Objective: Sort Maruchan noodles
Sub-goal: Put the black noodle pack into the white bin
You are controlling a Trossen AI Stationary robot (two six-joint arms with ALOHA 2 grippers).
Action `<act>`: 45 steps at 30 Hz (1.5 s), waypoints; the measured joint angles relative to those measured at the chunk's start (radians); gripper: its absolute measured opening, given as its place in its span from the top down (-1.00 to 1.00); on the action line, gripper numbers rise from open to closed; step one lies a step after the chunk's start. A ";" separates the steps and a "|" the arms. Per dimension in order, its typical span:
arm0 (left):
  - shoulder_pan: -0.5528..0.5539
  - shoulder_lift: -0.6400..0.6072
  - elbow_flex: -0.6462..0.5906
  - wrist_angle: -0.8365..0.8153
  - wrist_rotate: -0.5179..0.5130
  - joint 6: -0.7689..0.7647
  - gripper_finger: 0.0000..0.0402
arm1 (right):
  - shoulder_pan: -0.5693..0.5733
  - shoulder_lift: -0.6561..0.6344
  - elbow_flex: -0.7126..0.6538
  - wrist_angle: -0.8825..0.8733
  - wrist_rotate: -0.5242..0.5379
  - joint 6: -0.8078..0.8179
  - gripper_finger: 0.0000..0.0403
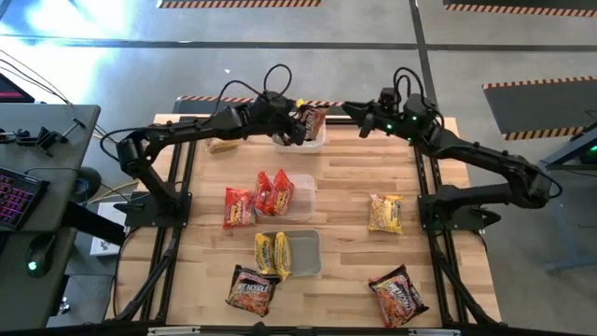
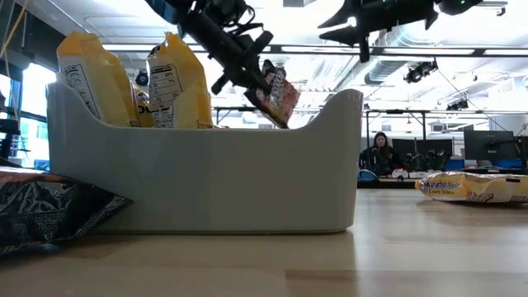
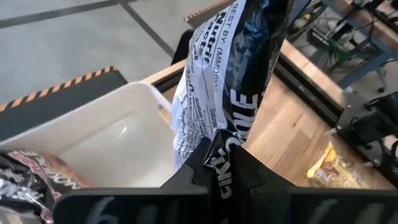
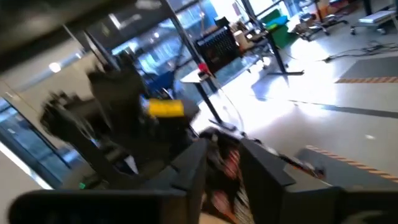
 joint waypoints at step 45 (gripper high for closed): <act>0.221 0.197 0.168 -0.290 0.186 -0.431 1.00 | -0.021 -0.020 -0.001 -0.165 0.020 -0.118 1.00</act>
